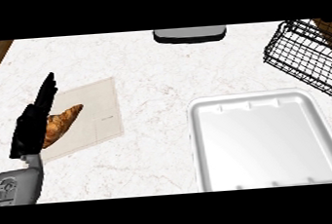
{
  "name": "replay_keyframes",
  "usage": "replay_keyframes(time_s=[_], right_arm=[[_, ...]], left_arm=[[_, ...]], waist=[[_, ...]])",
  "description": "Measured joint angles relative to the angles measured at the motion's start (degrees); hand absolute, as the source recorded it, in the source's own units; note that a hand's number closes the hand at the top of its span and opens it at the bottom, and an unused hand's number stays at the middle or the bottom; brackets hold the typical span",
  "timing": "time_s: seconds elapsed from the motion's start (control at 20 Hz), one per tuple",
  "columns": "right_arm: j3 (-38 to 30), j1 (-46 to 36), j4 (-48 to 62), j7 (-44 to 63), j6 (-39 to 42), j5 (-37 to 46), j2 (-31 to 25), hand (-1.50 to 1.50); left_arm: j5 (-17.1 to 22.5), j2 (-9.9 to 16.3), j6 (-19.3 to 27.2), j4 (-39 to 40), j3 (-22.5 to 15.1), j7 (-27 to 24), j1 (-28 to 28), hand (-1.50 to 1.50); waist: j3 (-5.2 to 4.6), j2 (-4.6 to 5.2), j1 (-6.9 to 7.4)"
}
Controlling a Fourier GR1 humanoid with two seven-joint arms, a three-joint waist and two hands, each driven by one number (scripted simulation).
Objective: Pick the cupcake from the tray and place it in the tiered basket
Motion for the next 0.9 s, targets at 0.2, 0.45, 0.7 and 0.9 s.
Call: replay_keyframes(time_s=[0.2, 0.45, 0.7, 0.9], right_arm=[[-4.6, 1.6, 0.6, 0.2, -1.0, -4.7, 0.0, -1.5], [-7.5, 3.8, -1.3, -2.4, -5.0, -8.3, 0.7, -1.5], [-9.2, 5.0, -4.9, -4.8, -10.5, -10.6, 1.0, -1.5], [-9.7, 5.3, -7.9, -5.2, -13.9, -11.5, 0.4, -1.5]], left_arm=[[-0.4, -0.6, 0.5, 0.8, -0.2, -0.8, -0.3, 0.0], [-0.5, -0.8, 0.7, 2.5, 0.1, -2.2, -0.4, 0.0], [-0.6, -0.5, 0.8, 1.9, 0.4, -1.6, -0.2, 0.0], [-0.8, -0.9, 1.0, 1.9, 0.4, -1.7, 0.5, 0.0]], waist=[[0.02, 0.13, 0.07], [-0.12, -0.09, -0.16], [-0.07, -0.3, -0.54], [-0.06, -0.46, -0.89]])
